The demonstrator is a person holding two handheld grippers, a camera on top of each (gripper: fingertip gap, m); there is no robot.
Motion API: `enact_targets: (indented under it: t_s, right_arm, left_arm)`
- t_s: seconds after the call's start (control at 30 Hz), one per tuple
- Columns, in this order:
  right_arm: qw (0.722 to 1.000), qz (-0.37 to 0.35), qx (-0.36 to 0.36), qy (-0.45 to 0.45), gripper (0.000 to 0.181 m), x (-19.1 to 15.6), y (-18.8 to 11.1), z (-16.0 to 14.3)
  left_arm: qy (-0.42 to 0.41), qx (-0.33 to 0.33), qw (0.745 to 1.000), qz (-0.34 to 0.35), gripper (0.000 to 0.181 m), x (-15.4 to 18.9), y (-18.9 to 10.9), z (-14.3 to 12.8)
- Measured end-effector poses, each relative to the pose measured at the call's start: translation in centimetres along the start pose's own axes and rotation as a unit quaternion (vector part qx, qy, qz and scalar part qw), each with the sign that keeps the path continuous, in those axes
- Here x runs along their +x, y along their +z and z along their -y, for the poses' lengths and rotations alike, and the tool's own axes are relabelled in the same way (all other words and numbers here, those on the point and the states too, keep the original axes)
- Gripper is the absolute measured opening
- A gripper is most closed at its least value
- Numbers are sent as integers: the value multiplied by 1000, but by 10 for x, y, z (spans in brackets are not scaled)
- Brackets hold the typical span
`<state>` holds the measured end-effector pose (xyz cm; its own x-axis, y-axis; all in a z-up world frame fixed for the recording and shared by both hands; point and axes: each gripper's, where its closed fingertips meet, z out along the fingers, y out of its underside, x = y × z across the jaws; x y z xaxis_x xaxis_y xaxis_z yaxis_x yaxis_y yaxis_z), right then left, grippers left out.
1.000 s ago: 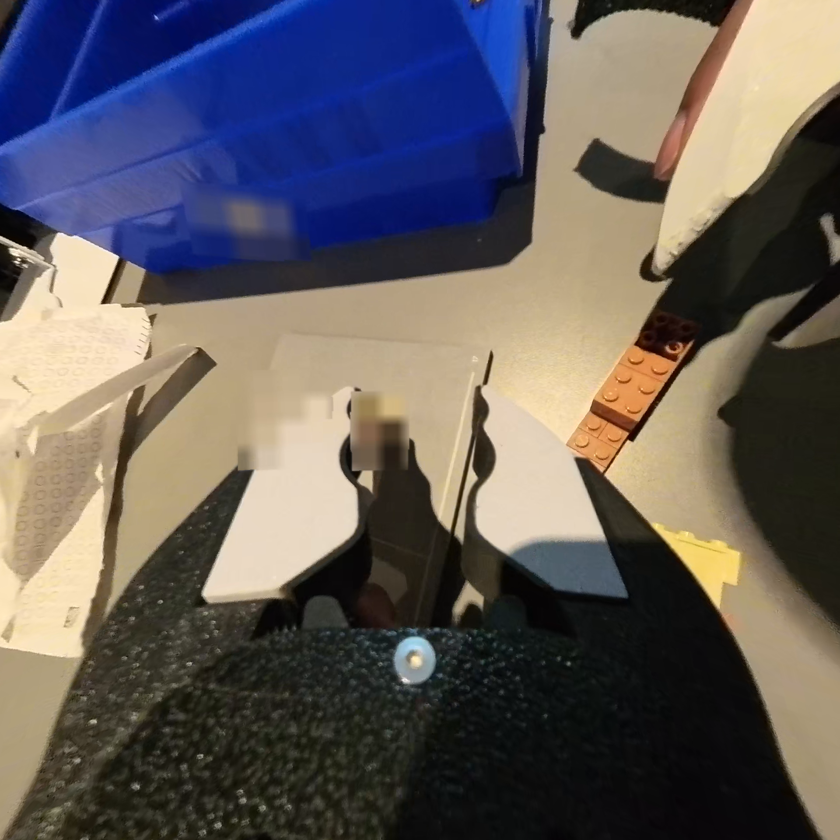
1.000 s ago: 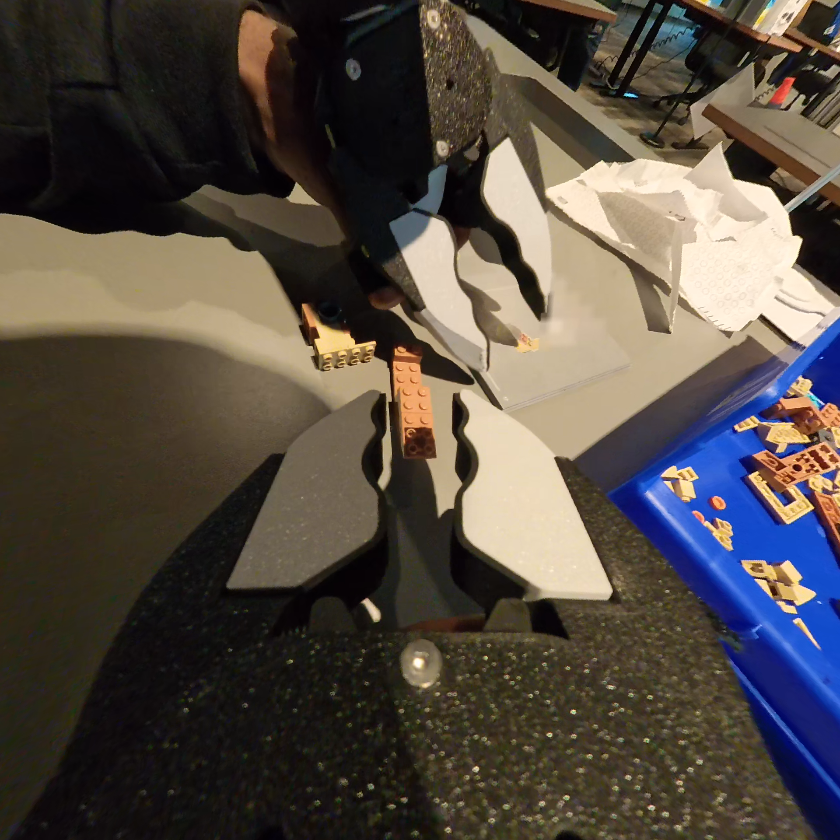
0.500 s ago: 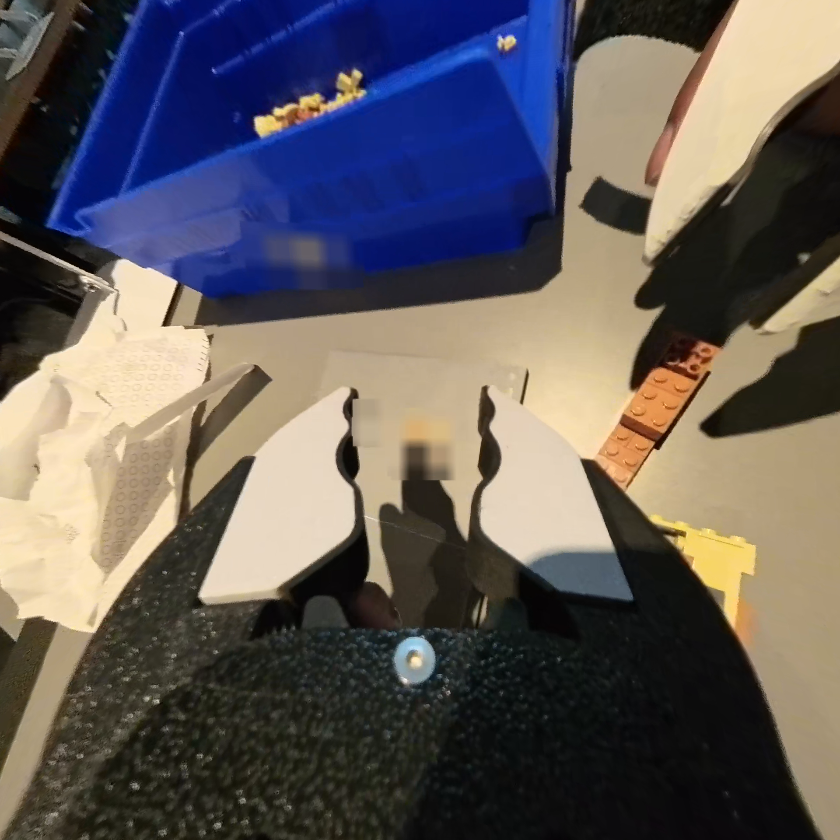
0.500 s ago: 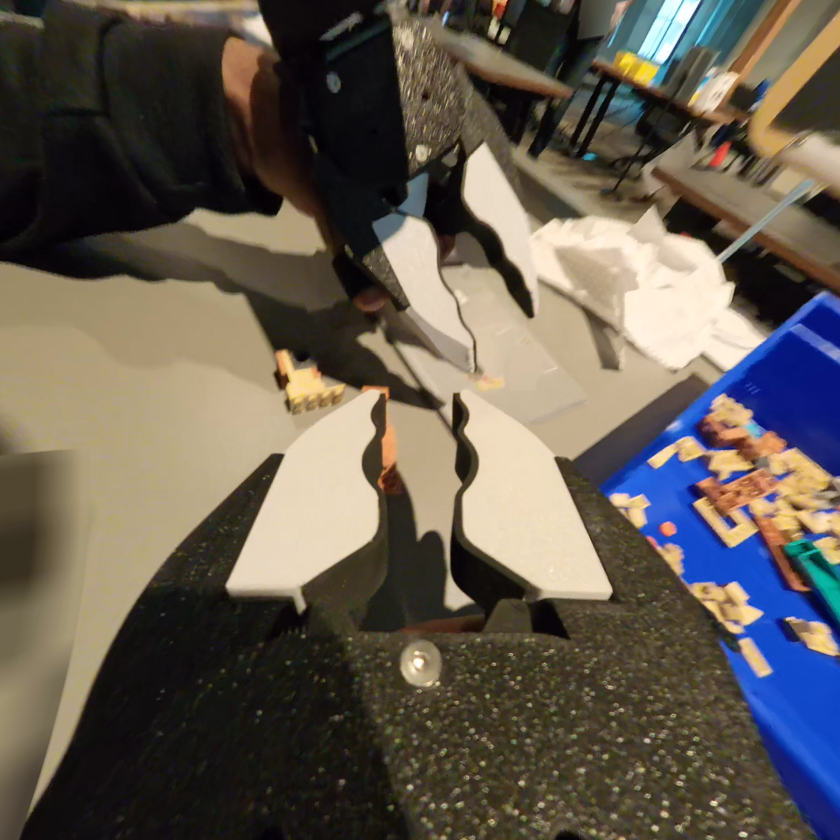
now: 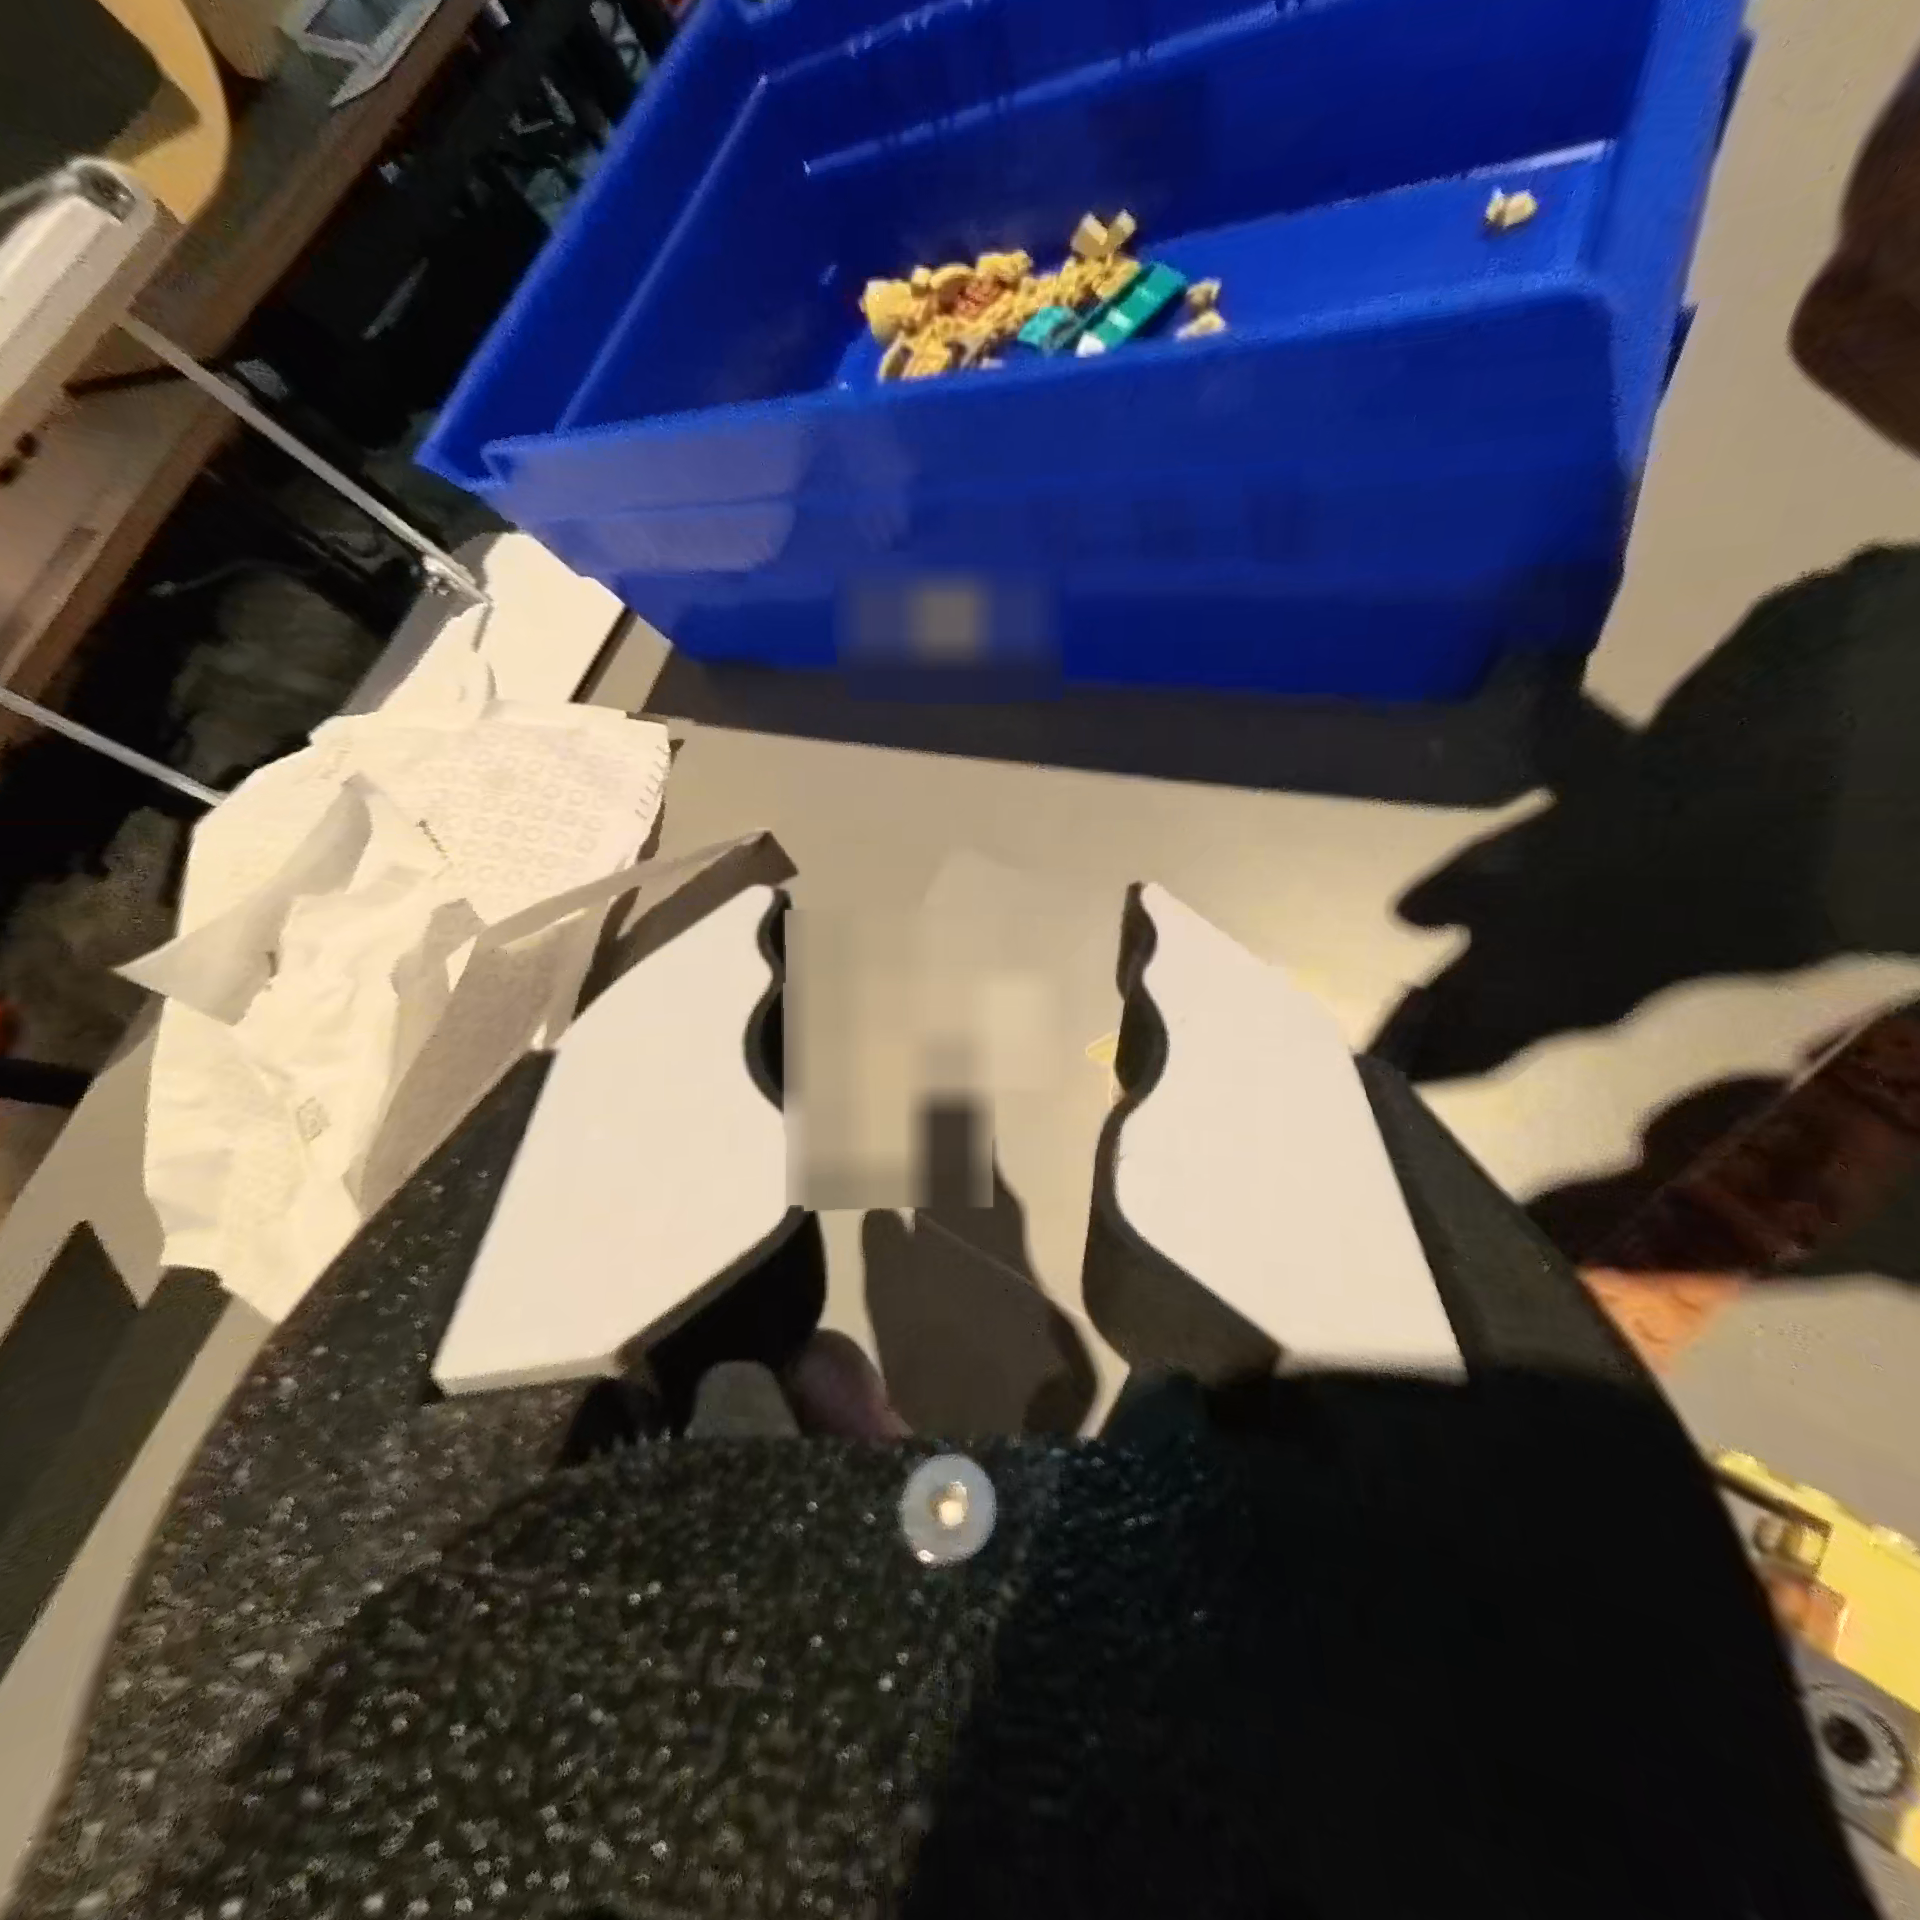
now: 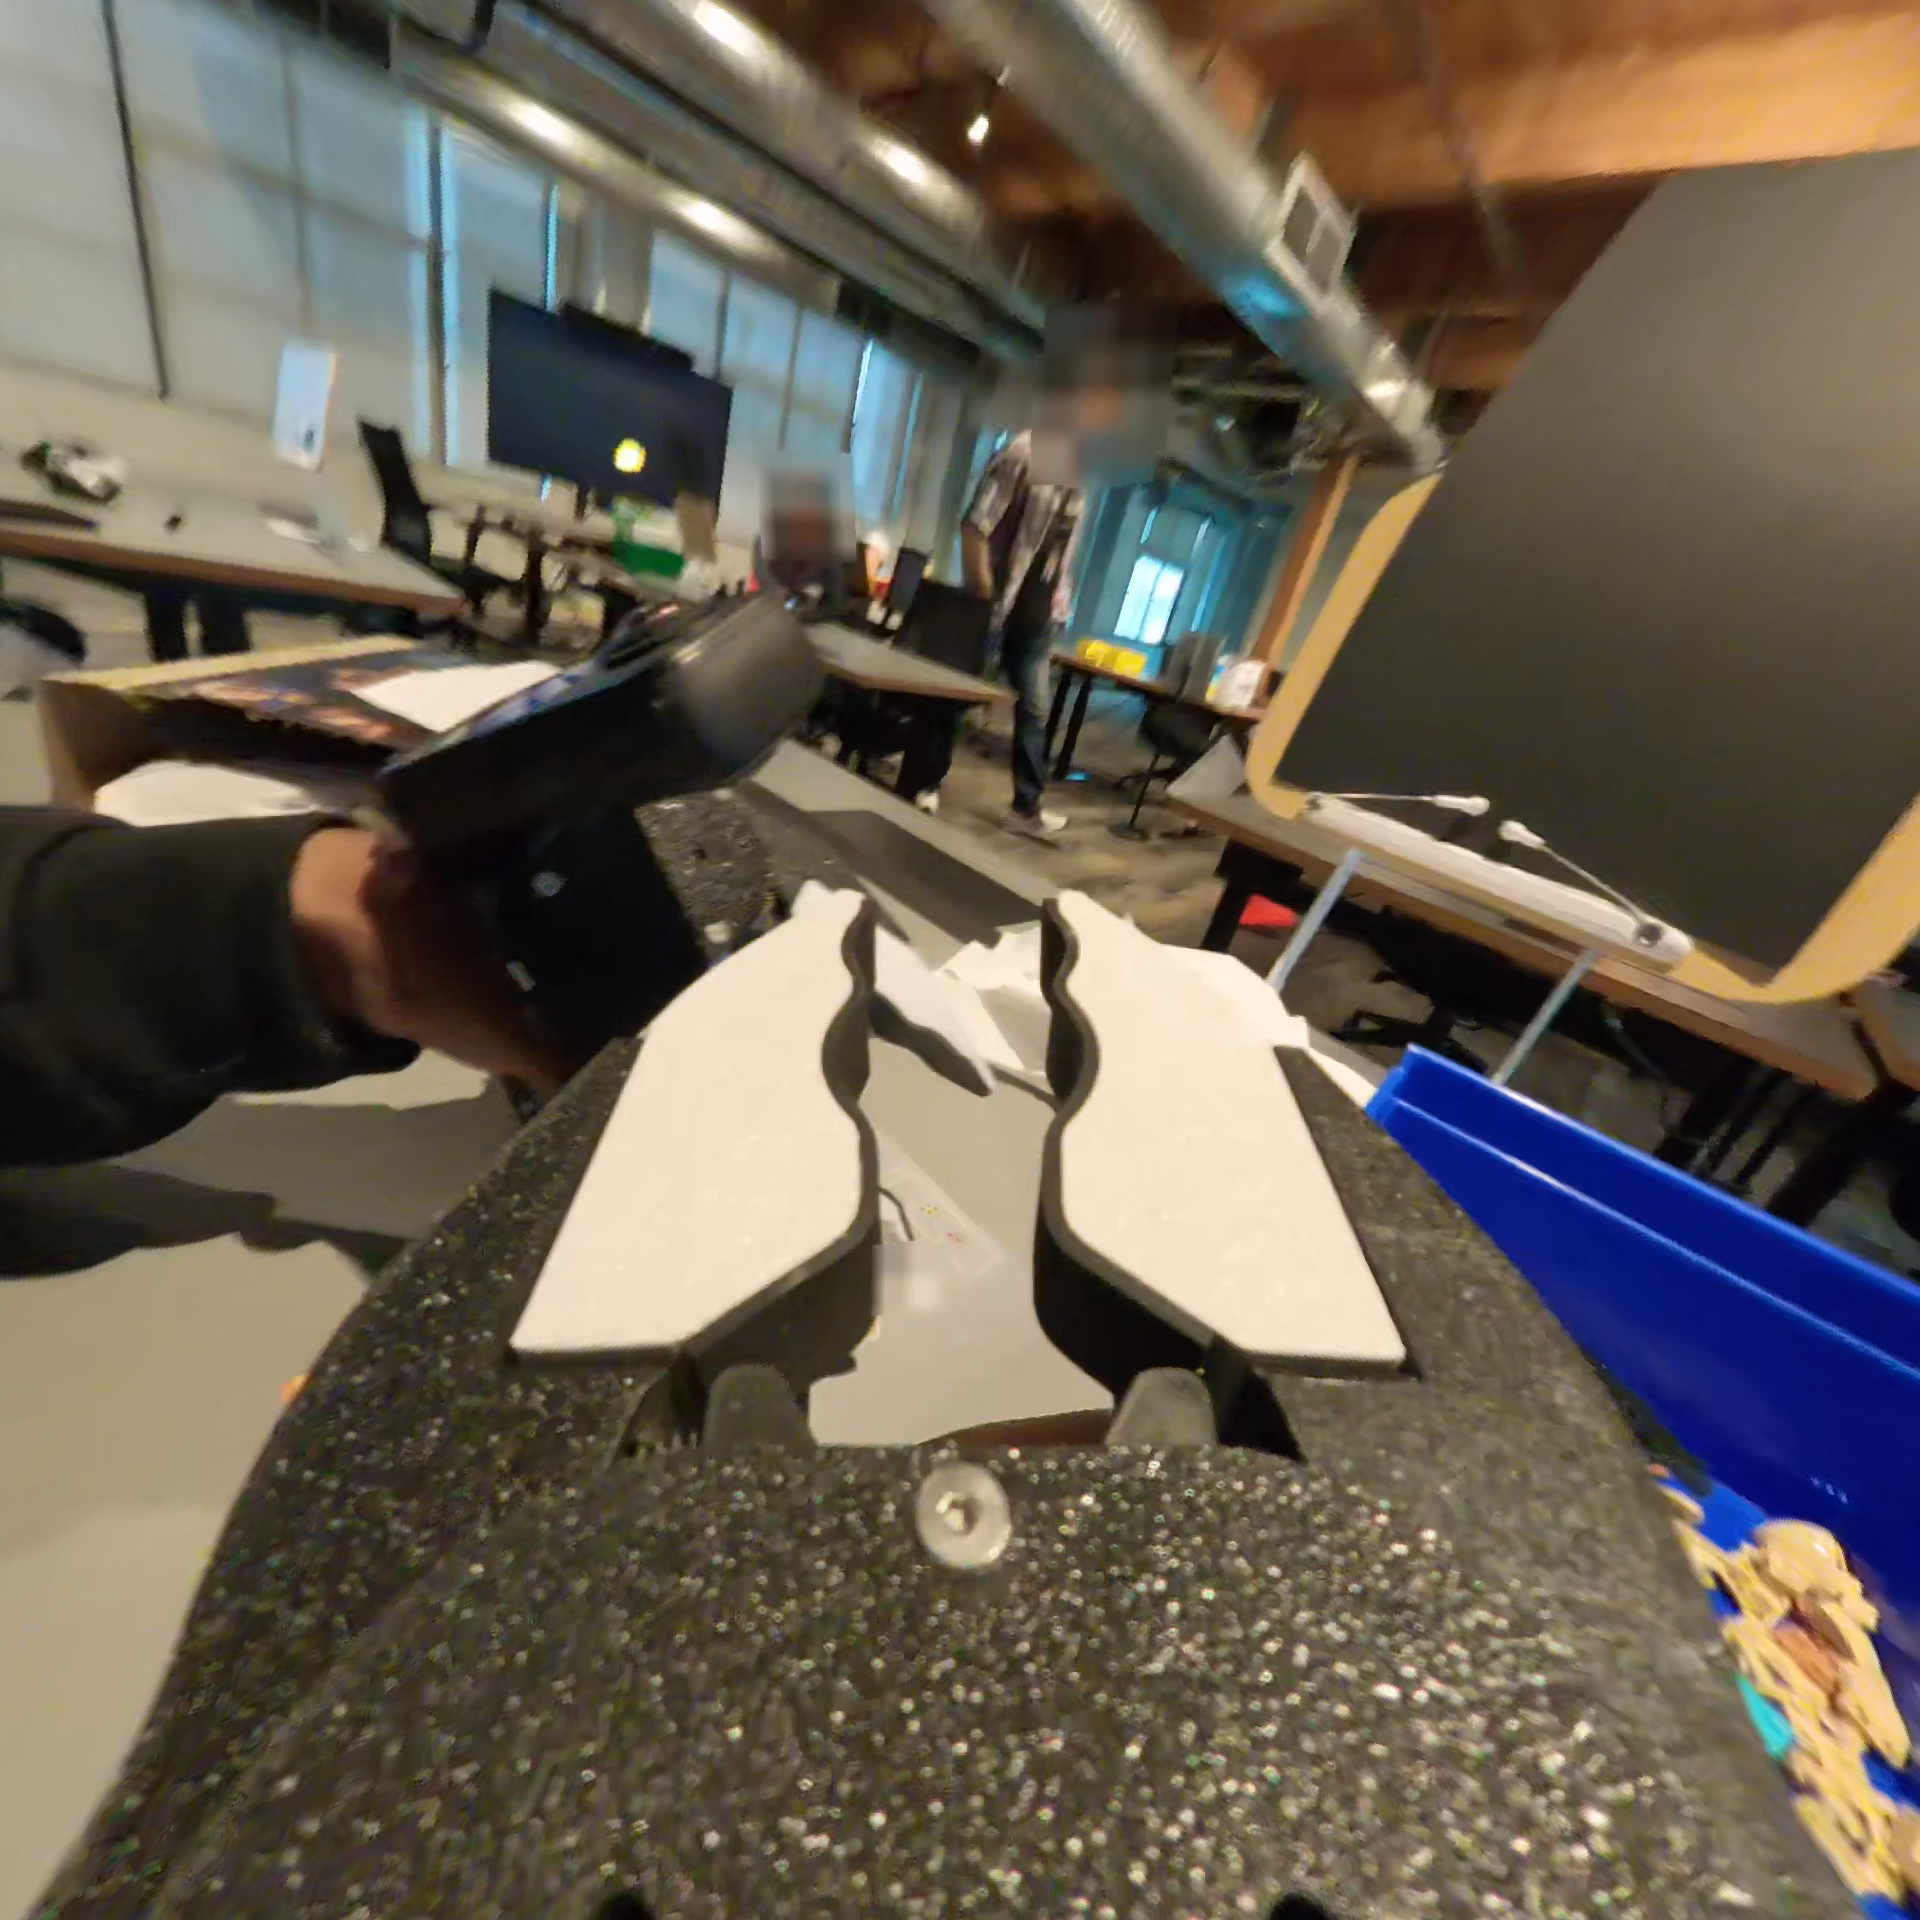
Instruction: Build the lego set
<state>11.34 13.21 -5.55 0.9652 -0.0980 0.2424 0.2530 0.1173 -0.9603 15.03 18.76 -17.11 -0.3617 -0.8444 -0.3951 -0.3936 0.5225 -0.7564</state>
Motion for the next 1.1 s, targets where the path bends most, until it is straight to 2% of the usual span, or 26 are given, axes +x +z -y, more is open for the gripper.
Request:
enact_targets:
  t_s: [0.07,0.2,0.27,0.5,0.83,1.1]
  right_arm:
    - [1000,4,12,-23,30,-4,-6,-2]
    - [989,2,44,-143,26,-18,-19,-8]
    - [983,5,57,-174,22,-26,-23,-10]
    - [987,4,45,-157,17,-23,-23,-25]
    - [993,-16,29,-116,18,11,-32,-36]
    - [994,-7,20,-107,18,10,-35,-40]
  left_arm:
    - [13,-12,1000,4,59,4,1,-7]
    - [26,-25,999,-10,61,14,5,-15]
    - [28,-32,999,-16,61,17,5,-18]
    - [39,-38,998,-30,62,27,6,-18]
    - [87,-59,992,-77,63,55,12,-26]
    - [89,-49,990,-100,63,64,12,-24]
